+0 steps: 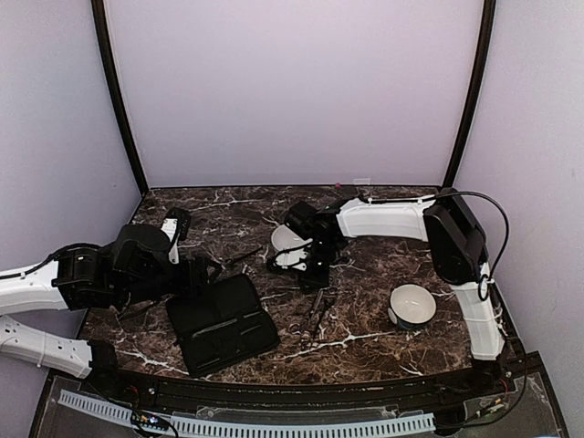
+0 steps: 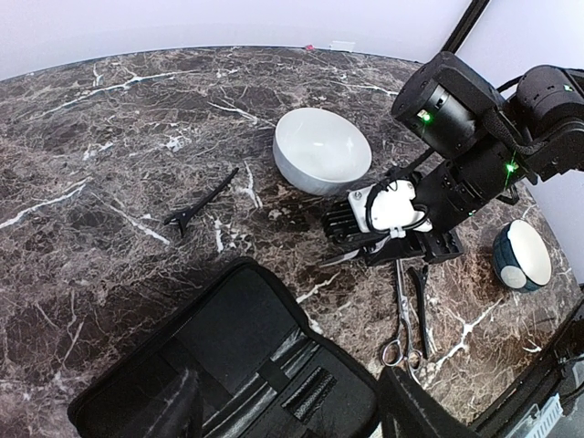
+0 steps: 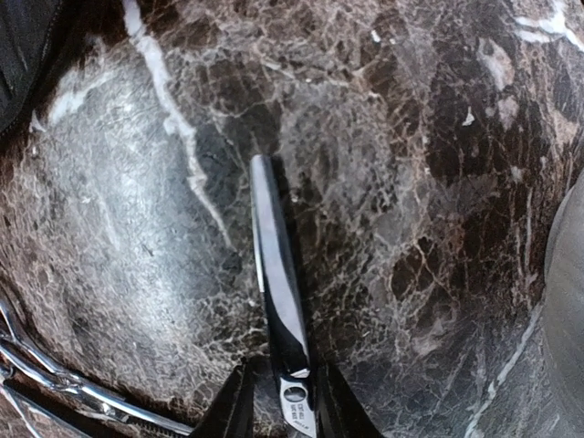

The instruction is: Sort the hair-cutting tools

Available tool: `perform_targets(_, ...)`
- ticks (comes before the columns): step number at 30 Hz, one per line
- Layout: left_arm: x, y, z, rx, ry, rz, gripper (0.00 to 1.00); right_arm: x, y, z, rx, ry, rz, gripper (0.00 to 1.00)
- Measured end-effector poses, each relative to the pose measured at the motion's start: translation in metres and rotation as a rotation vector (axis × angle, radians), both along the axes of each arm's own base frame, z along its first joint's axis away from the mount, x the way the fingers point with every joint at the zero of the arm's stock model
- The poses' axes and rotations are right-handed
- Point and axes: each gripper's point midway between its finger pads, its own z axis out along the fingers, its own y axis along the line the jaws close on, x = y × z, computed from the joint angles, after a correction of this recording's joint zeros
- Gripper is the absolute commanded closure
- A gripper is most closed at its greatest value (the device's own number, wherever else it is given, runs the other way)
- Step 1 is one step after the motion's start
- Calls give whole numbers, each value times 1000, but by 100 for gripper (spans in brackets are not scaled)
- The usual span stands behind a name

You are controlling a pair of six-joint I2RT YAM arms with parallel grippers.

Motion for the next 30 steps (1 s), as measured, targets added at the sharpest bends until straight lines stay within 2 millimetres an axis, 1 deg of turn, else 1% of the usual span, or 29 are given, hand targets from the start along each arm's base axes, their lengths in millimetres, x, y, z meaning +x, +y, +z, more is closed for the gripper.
perform_targets(3, 0, 0, 0, 1, 1, 0, 33, -1, -2, 0, -11, 7, 6, 89)
perform_targets(7, 0, -2, -3, 7, 7, -3, 33, -1, -4, -1, -14, 16, 6, 95)
perform_targets(12, 0, -5, -13, 33, 29, -11, 33, 1, -6, 0, -15, 12, 1, 99)
perform_targets(16, 1, -7, -17, 46, 38, -15, 33, 2, -10, 6, -25, 2, -9, 100)
perform_targets(18, 1, -8, -18, 48, 40, -15, 33, 4, -11, 16, -13, -7, -20, 100)
perform_targets(21, 2, -11, -22, 54, 45, -17, 33, 8, -11, 43, 33, -34, -39, 100)
perform_targets(24, 4, -17, -28, 64, 55, -23, 33, 10, -10, 76, 100, -60, -62, 100)
perform_targets(26, 5, -21, -33, 70, 63, -29, 33, 11, -10, 92, 139, -67, -75, 100)
perform_targets(30, 9, -36, -42, 69, 72, -54, 36, 9, -8, 116, 214, -42, -113, 100)
